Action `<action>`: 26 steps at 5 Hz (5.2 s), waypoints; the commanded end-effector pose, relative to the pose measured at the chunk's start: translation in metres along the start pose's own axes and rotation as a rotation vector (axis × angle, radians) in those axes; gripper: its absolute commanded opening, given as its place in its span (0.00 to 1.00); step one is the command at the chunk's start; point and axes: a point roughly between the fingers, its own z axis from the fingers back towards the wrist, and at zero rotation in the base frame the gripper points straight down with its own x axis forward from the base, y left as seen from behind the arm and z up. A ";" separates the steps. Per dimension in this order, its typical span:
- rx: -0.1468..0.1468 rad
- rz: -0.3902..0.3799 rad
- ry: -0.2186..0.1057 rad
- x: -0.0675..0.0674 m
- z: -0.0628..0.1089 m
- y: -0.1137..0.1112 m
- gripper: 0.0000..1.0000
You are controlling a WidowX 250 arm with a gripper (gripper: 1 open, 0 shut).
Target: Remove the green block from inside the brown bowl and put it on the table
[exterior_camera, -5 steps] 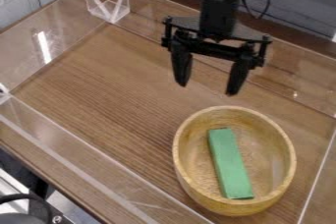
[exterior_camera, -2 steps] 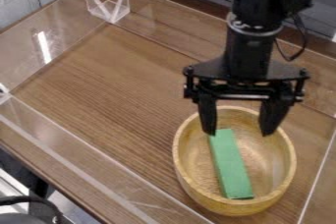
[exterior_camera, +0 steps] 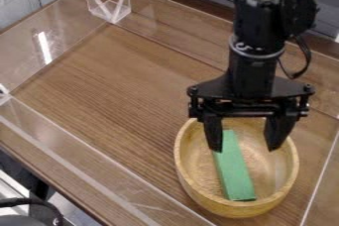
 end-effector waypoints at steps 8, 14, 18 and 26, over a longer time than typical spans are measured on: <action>-0.102 0.137 -0.050 0.012 -0.027 -0.005 1.00; -0.090 0.140 -0.080 0.013 -0.042 -0.003 1.00; -0.078 0.157 -0.085 0.015 -0.064 -0.003 1.00; -0.046 0.091 -0.104 0.024 -0.017 0.000 0.00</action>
